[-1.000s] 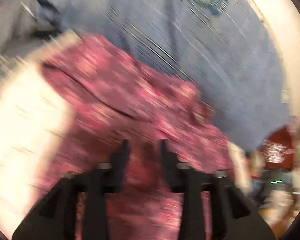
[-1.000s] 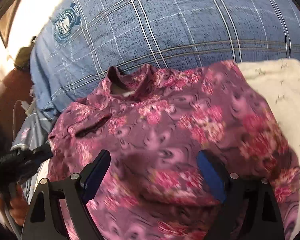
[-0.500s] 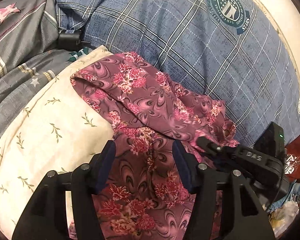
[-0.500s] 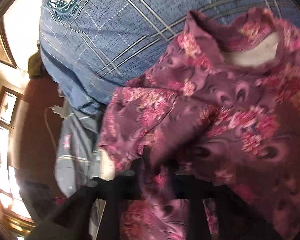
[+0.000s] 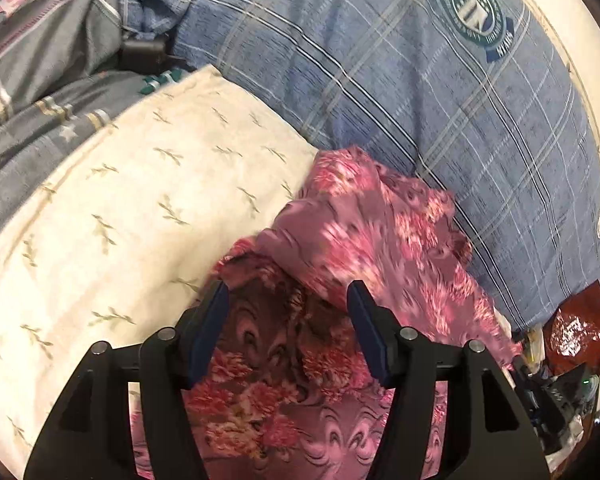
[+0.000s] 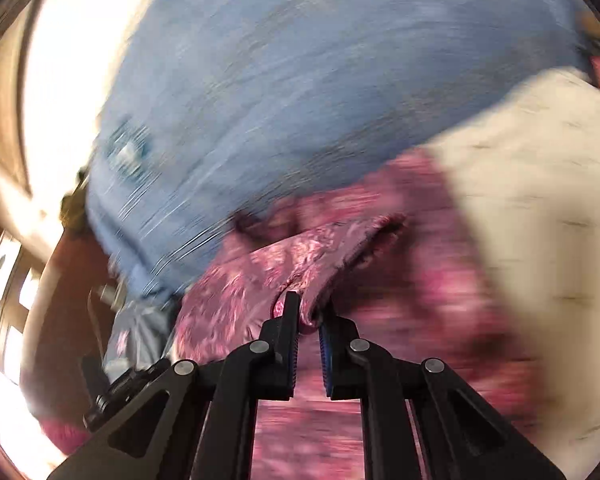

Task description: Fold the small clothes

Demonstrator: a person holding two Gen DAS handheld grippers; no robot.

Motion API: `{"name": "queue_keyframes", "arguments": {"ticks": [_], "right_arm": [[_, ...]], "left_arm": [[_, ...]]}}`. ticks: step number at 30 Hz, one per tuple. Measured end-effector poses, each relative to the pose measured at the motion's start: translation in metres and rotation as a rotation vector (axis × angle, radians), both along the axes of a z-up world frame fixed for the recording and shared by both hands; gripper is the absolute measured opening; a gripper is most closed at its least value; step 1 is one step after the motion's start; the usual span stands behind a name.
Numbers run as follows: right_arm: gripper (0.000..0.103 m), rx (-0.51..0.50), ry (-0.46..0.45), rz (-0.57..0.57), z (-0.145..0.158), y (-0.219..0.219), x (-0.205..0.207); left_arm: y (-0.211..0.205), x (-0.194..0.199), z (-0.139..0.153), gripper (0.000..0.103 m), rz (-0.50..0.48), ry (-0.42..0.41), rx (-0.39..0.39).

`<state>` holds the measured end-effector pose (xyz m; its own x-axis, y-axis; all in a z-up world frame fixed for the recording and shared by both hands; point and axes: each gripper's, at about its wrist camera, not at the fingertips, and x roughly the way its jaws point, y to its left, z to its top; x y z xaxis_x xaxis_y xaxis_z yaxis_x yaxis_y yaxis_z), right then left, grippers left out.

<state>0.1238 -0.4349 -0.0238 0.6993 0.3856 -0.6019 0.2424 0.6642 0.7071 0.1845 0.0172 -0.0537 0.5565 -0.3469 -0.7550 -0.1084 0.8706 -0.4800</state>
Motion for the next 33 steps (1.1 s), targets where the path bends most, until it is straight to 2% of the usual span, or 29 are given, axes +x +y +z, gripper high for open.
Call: {"name": "queue_keyframes", "arguments": {"ticks": [2,3,4,5,8,12,13,14,15,16,17,19,21,23,25,29,30,31,32,33], "right_arm": [[0.009,0.014,0.012,-0.032,-0.009,-0.011,-0.005],[0.009,0.026,0.013,-0.039,-0.014,-0.015,-0.006],[0.009,0.038,0.010,-0.035,-0.016,-0.014,-0.005],[0.009,0.048,0.008,-0.029,-0.016,-0.017,-0.006],[0.015,0.088,0.014,-0.012,-0.022,-0.017,-0.002],[0.022,0.137,0.054,-0.018,-0.038,-0.023,-0.001],[0.023,0.134,0.073,-0.026,-0.039,-0.023,0.003],[0.021,0.134,0.088,-0.032,-0.041,-0.022,0.009],[0.017,0.132,0.083,-0.030,-0.040,-0.021,0.011],[0.007,0.118,0.067,-0.018,-0.035,-0.021,0.016],[0.007,0.091,0.035,-0.007,-0.023,-0.020,0.021],[0.007,0.086,-0.068,-0.006,0.003,-0.022,0.021],[0.007,0.104,-0.169,-0.018,0.030,-0.026,0.013],[0.007,0.093,-0.202,-0.005,0.043,-0.026,0.005],[0.007,0.042,-0.161,0.008,0.036,-0.024,-0.001],[0.007,-0.031,0.067,-0.018,-0.023,-0.024,-0.011],[0.006,-0.039,0.120,-0.005,-0.035,-0.022,-0.015],[0.006,-0.046,0.123,-0.005,-0.035,-0.019,-0.019],[0.011,-0.076,0.120,-0.014,-0.028,-0.016,-0.023],[0.014,-0.158,0.110,-0.029,-0.011,-0.010,-0.025]], "left_arm": [[-0.005,0.002,-0.002,0.062,-0.002,0.014,-0.007],[-0.008,0.004,-0.004,0.066,-0.009,0.022,-0.019],[-0.010,0.005,-0.005,0.075,-0.014,0.033,-0.024],[-0.014,0.010,-0.010,0.077,-0.022,0.064,-0.033],[-0.019,0.020,-0.016,0.078,-0.036,0.095,-0.065],[-0.017,0.040,-0.023,0.078,-0.007,0.100,-0.117],[-0.016,0.046,-0.022,0.067,0.001,0.091,-0.119],[-0.016,0.053,-0.020,0.036,0.003,0.088,-0.111],[-0.016,0.057,-0.020,0.023,-0.007,0.089,-0.114],[-0.014,0.060,-0.017,0.016,-0.013,0.092,-0.121],[-0.009,0.059,-0.010,0.009,0.000,0.076,-0.128],[0.000,0.050,0.005,0.005,0.009,0.038,-0.122],[0.009,0.036,0.019,0.005,0.017,0.011,-0.172],[0.015,0.017,0.026,0.006,0.024,-0.001,-0.198],[0.014,0.003,0.019,0.006,0.026,0.006,-0.190],[0.007,-0.008,-0.027,0.006,0.032,0.109,-0.180],[0.007,-0.010,-0.030,0.006,0.037,0.103,-0.194],[0.009,-0.011,-0.028,0.007,0.037,0.083,-0.198],[0.010,-0.013,-0.024,0.008,0.030,0.059,-0.193],[0.010,-0.013,-0.022,0.009,0.027,0.049,-0.188]]}}
